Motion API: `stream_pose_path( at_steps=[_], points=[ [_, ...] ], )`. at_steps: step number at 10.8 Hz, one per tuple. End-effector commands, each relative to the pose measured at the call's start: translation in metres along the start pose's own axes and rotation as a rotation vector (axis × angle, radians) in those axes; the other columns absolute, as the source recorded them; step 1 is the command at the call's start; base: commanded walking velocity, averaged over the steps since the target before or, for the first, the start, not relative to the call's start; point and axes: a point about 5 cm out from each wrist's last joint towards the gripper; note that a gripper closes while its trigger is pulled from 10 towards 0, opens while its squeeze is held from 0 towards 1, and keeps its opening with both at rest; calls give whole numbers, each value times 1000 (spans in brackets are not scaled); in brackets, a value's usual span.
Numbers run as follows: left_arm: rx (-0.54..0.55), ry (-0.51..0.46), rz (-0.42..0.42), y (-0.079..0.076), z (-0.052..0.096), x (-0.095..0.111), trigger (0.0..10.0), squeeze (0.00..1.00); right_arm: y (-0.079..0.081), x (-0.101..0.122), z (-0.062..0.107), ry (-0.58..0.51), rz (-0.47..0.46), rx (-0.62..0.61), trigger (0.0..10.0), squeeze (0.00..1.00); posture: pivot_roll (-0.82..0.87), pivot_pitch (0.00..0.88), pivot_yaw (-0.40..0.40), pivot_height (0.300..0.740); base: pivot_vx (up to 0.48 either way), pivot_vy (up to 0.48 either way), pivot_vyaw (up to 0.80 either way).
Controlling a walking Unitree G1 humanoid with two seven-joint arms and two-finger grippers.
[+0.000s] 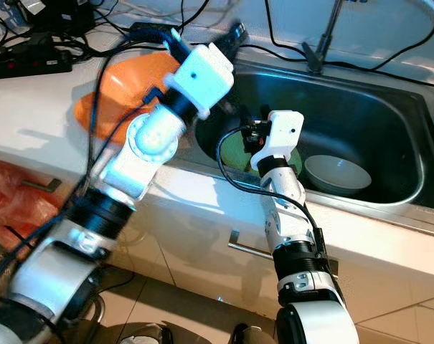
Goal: Kitchen organization
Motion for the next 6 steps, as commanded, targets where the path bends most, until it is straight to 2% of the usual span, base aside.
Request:
stream_pose_path(
  at_steps=[1, 2, 3, 4, 6],
  points=[
    [-6, -10, 44, 1, 0, 3, 10000, 0, -2, -4, 3, 16, 9, 4, 10000, 325, 21, 51, -10, 740, 0, 0, 0],
    [-34, 13, 86, -2, 1, 0, 10000, 0, -2, -3, 3, 17, 18, 12, 10000, 271, 20, 53, -11, 740, 0, 0, 0],
    [-68, 49, 142, -9, 4, -5, 10000, 0, 0, -1, 3, 11, 51, 43, 10000, 71, 17, 55, -15, 740, 0, 0, 0],
    [-80, 64, 172, -13, 6, -7, 10000, 0, 2, -1, 3, 8, 52, 49, 10000, 0, 19, 56, -17, 740, 0, 0, 0],
    [-107, 88, 206, -17, 8, -10, 10000, 0, 6, -1, 3, 6, 75, 79, 10000, 0, 19, 57, -18, 740, 0, 0, 0]
  ],
)
Point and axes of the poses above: a point about 5 cm out from each wrist's last joint towards the gripper, its own z axis pointing back from the gripper into the wrist, its own x axis along the axis of the wrist's last joint, y = z × x, and after that the axes turned 1 degree about -z, right-handed
